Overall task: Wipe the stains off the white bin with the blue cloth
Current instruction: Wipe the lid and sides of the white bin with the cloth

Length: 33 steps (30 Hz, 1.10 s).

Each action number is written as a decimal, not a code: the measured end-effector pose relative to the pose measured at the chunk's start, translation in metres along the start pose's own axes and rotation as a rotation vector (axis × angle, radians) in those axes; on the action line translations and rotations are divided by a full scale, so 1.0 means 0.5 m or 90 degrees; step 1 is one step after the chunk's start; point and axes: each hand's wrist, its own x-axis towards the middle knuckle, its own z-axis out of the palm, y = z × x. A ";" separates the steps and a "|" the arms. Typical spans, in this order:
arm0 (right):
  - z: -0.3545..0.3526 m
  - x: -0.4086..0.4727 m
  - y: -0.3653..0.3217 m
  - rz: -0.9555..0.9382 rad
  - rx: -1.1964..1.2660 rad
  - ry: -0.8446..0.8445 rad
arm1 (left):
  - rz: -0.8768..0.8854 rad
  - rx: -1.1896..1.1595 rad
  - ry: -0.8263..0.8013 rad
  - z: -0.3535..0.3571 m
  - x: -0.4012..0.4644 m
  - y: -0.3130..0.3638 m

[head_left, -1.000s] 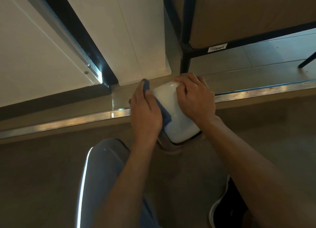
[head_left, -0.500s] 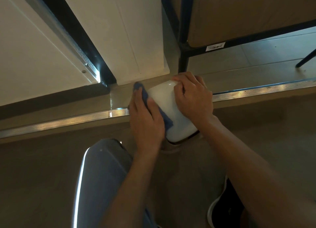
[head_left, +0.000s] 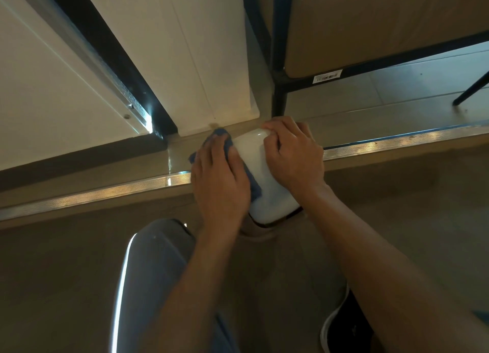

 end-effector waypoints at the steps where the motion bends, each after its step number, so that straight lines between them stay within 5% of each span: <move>1: 0.001 0.000 -0.001 0.006 0.000 0.000 | -0.007 -0.006 -0.011 -0.002 0.035 0.005; 11: -0.003 -0.004 0.002 -0.014 0.025 -0.010 | 0.193 0.216 0.006 0.049 -0.212 -0.051; 15: -0.002 -0.006 -0.002 -0.006 0.018 0.002 | 0.098 0.107 0.001 0.007 -0.102 -0.031; 19: -0.001 -0.006 -0.007 0.004 0.014 0.003 | -0.067 0.051 -0.117 -0.023 0.074 0.006; 23: 0.001 -0.010 -0.007 -0.058 -0.029 0.037 | 0.141 0.157 -0.140 -0.004 0.097 0.042; 27: 0.004 -0.006 -0.004 0.002 -0.002 0.014 | 0.248 0.019 -0.103 -0.023 0.026 -0.016; 30: 0.003 -0.007 -0.004 -0.005 -0.001 0.001 | 0.095 -0.068 -0.112 -0.047 0.040 -0.049; 33: 0.003 -0.006 -0.003 0.001 -0.006 -0.004 | -0.110 0.017 -0.211 -0.026 0.125 -0.009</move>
